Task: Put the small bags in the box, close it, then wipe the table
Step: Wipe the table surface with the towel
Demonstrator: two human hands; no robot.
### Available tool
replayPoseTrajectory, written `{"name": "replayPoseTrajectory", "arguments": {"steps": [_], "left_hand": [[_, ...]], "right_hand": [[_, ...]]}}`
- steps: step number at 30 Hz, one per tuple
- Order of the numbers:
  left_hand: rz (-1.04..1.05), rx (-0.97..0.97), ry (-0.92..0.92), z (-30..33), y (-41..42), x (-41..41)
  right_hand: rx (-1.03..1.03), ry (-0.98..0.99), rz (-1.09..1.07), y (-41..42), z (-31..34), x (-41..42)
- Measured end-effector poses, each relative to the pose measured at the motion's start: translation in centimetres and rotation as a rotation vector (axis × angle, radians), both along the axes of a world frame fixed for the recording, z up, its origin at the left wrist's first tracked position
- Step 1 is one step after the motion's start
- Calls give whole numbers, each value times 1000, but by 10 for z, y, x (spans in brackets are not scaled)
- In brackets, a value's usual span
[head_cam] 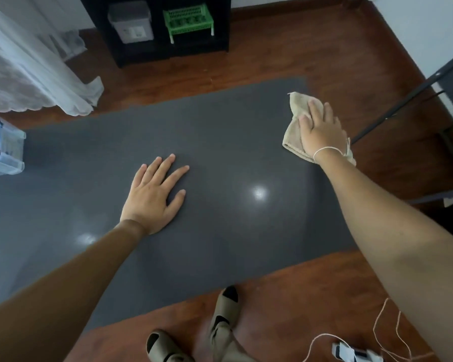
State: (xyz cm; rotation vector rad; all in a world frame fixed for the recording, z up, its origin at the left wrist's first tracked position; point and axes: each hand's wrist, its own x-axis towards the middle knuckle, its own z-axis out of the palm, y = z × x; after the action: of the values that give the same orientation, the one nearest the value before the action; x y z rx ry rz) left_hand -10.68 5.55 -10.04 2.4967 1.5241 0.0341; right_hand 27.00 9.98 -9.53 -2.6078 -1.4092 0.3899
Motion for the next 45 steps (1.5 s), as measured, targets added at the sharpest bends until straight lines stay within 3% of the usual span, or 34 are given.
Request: {"name": "replayPoseTrajectory", "arguments": {"steps": [9,16,29,36,41,45], "left_hand": [[-26,27,-1,0,-5,4],[-9,-18,-34,3,-35,-39],[322,-19,13,11,-77,-207],[479,-11,13,12,-93,-276],[515,-22,28,12,-102,-310],[525,-16,10,8,-104,-312]], "right_hand": [[-16,-89,0,-154,-3,0],[-29,-162,-67,-199,-6,-26],[-56,-79,164,-173,-6,-208],[-3,8,761,-168,-2,-392],[26,-67,919,-154,-7,-367],[-29,-180,686,-85,-2,-321]]}}
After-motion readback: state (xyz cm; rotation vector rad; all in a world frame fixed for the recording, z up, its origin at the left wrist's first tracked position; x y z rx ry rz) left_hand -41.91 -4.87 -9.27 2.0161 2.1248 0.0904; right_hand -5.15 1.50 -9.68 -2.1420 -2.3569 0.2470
